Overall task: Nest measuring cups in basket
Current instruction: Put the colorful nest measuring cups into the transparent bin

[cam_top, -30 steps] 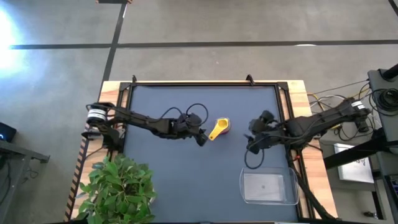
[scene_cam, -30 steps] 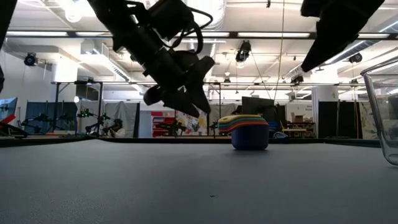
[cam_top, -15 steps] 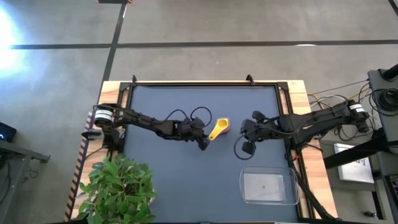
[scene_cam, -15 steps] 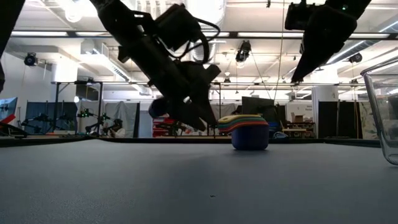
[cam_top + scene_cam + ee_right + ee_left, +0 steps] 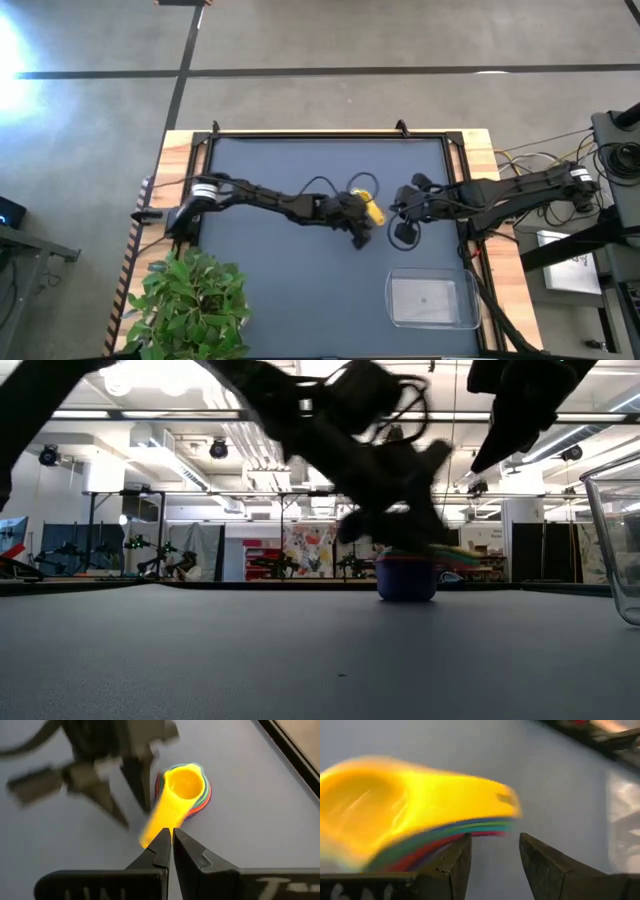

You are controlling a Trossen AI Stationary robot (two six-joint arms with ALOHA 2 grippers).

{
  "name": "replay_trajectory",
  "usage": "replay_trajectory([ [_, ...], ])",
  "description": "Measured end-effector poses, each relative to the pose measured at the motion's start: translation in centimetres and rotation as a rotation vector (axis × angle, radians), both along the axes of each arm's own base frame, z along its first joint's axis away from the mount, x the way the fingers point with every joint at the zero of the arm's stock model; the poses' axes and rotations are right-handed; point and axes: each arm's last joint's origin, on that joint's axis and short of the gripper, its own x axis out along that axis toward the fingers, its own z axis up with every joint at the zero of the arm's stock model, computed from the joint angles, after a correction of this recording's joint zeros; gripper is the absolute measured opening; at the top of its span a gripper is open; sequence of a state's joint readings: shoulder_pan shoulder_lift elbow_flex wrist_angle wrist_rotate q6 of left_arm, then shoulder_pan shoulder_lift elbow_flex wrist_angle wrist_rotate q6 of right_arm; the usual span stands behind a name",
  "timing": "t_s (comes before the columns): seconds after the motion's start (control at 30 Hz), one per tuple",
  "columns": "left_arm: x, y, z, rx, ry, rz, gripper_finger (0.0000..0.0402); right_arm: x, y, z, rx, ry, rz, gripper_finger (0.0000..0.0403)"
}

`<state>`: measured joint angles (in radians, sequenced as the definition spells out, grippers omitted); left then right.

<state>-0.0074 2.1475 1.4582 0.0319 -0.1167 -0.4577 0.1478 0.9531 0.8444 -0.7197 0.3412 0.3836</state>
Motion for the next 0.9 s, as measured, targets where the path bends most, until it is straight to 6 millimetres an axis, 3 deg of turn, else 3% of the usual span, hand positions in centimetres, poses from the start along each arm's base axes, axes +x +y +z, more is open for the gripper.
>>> replay_trajectory([
  [0.17, 3.1, -0.2, 0.8, 0.045, 0.049, -0.074, 0.0148, -0.6, -0.2, 0.5, -0.013, -0.021, -0.020, 0.0008],
  [0.37, 2.3, -1.0, 3.3, 0.185, 0.108, -0.019, 0.0148, -1.5, -0.3, 1.1, -0.005, -0.051, -0.028, 0.0008],
  [0.53, -1.3, -1.9, 6.3, 0.294, 0.040, 0.070, 0.0148, -1.8, -0.5, 1.2, -0.095, -0.025, 0.015, 0.0016],
  [0.7, -6.7, -1.8, 6.9, 0.302, -0.159, 0.115, 0.0148, -1.6, -0.8, 1.0, -0.159, 0.001, 0.014, 0.0043],
  [0.9, -12.0, -1.5, 6.3, 0.277, -0.482, 0.127, 0.0148, 0.0, -2.5, -0.6, -0.024, 0.104, 0.006, 0.0104],
])
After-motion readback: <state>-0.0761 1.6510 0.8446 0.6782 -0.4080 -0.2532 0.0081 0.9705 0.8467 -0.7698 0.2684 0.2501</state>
